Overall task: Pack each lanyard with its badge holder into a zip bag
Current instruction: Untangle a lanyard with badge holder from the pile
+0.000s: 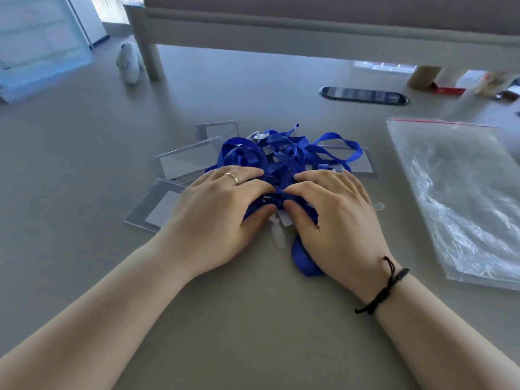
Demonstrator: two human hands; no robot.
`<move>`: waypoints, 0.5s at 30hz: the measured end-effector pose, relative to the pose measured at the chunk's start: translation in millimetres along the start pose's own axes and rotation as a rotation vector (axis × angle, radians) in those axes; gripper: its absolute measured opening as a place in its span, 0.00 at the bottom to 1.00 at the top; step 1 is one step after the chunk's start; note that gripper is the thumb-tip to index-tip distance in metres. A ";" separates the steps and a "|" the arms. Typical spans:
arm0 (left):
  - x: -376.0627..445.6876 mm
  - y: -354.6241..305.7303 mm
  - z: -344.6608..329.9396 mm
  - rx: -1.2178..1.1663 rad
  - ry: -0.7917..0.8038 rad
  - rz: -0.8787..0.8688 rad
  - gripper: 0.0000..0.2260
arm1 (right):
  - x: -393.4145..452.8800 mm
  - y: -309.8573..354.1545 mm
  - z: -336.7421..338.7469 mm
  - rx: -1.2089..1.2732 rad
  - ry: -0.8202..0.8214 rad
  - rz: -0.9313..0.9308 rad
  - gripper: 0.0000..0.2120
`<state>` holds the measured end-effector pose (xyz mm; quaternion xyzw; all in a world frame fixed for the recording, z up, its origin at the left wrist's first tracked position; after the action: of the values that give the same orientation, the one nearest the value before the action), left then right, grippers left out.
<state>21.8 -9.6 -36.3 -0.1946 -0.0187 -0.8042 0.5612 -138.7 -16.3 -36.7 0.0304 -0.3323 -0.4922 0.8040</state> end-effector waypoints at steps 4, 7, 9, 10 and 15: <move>0.1 -0.1 4.2 -0.060 -0.032 -0.006 0.14 | -0.3 1.8 2.2 0.042 -0.052 0.023 0.06; 1.1 -1.8 10.8 -0.056 -0.079 -0.017 0.11 | -0.3 2.4 2.8 0.051 -0.057 0.037 0.06; 0.0 -2.5 12.7 -0.047 -0.079 -0.017 0.12 | 0.6 1.1 4.8 0.063 -0.048 0.038 0.05; -0.5 -2.7 13.3 -0.045 -0.077 -0.015 0.12 | 0.9 0.3 6.9 0.068 -0.048 0.035 0.05; 2.2 -0.3 16.8 -0.035 -0.098 0.004 0.09 | 2.9 -9.1 17.4 0.084 -0.078 -0.024 0.03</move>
<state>25.8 -7.3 -20.0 -0.2435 -0.0318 -0.7930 0.5576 -154.7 -18.5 -25.2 0.0487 -0.3835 -0.4881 0.7825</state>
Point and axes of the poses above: each hand's wrist, its own x-axis towards the middle knuckle, its own z-axis out of the back of the hand, y = z × x, the point moved 6 cm from there along x, towards the middle knuckle, and after that the axes turned 3 degrees about x, right-handed, at the moved point
